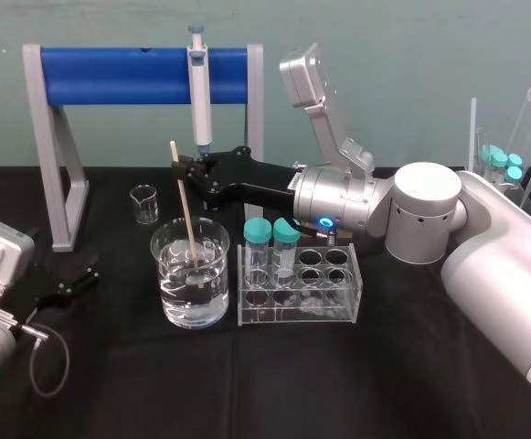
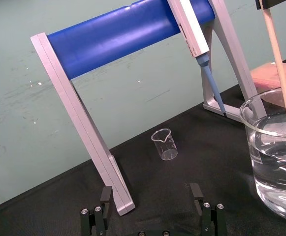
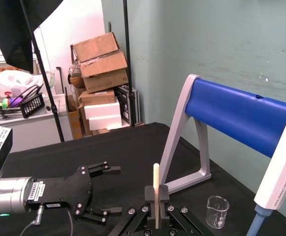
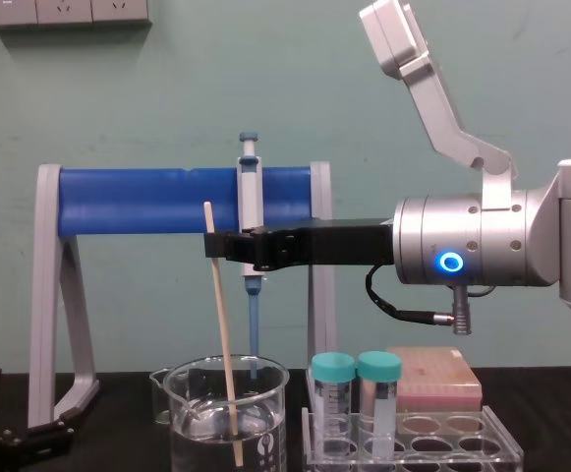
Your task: Hold the thermometer with one hand and immerse one end into the beaker, then reinsert it into the test tube rack.
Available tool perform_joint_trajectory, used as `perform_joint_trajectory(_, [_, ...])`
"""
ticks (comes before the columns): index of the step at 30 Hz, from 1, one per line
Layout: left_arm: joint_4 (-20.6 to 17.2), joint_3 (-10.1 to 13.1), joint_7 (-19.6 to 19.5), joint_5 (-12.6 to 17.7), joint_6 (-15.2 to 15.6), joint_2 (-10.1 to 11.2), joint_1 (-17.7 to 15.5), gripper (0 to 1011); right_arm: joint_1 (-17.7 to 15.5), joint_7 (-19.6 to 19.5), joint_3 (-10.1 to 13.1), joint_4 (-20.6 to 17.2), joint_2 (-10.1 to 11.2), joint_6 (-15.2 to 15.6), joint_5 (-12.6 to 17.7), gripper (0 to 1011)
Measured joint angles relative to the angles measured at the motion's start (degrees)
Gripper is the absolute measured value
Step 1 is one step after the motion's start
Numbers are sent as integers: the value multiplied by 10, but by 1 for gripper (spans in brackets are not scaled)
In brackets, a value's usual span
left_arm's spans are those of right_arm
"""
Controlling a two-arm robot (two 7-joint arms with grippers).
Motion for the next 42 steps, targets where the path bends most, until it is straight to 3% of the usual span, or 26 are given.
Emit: perform_joint_trajectory(42, [0, 0, 0, 0, 0, 0, 0, 1004, 0, 0, 0, 0, 0, 0, 0, 55])
